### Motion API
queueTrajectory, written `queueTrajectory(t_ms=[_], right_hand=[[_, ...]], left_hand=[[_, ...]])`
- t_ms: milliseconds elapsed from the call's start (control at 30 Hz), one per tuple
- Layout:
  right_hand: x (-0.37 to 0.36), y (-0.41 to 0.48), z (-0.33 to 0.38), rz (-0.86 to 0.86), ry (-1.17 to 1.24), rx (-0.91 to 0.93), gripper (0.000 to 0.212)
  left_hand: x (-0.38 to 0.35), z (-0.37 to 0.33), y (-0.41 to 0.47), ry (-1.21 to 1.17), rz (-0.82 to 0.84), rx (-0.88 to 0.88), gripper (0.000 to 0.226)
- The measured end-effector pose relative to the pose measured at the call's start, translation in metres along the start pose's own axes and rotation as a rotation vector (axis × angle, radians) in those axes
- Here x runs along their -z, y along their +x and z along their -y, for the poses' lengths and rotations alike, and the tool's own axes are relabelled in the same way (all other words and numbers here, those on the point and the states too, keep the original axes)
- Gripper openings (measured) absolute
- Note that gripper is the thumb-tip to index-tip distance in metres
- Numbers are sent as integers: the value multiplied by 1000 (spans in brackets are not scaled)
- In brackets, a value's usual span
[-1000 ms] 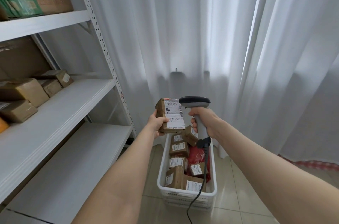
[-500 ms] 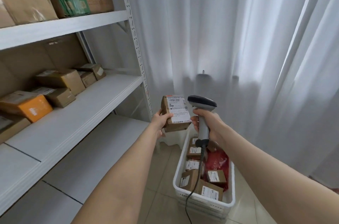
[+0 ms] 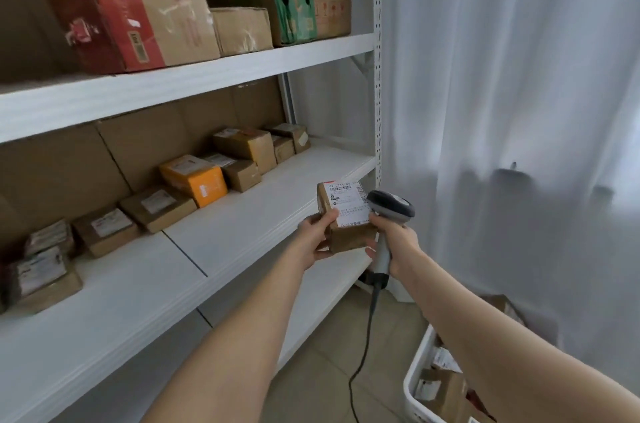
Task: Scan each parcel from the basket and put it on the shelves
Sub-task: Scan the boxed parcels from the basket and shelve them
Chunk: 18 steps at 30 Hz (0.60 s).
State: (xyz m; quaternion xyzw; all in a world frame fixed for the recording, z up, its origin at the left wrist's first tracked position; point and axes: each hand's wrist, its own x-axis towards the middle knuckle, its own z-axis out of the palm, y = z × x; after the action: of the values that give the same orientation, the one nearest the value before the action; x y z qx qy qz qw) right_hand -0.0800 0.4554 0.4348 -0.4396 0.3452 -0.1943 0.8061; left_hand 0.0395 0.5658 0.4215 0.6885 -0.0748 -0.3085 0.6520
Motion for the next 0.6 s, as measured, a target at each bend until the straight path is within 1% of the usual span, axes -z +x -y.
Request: queueTrajectory(t_ms=[167, 233, 300, 400, 533, 600], right_hand=[[-58, 30, -4, 64, 8, 16, 40], [-74, 43, -4, 75, 16, 28, 40], [-87, 56, -2, 84, 17, 34, 39], [-99, 78, 6, 85, -13, 50, 35], [-103, 114, 22, 43, 22, 53, 18], [-104, 142, 32, 35, 55, 57, 21]], left_hand=[[56, -20, 22, -33, 65, 16, 65], [71, -27, 33, -29, 98, 32, 66], [79, -34, 47, -32, 96, 35, 69], [79, -47, 71, -38, 6, 9, 71], [73, -60, 110, -37, -131, 13, 68], [66, -66, 137, -32, -168, 16, 65]])
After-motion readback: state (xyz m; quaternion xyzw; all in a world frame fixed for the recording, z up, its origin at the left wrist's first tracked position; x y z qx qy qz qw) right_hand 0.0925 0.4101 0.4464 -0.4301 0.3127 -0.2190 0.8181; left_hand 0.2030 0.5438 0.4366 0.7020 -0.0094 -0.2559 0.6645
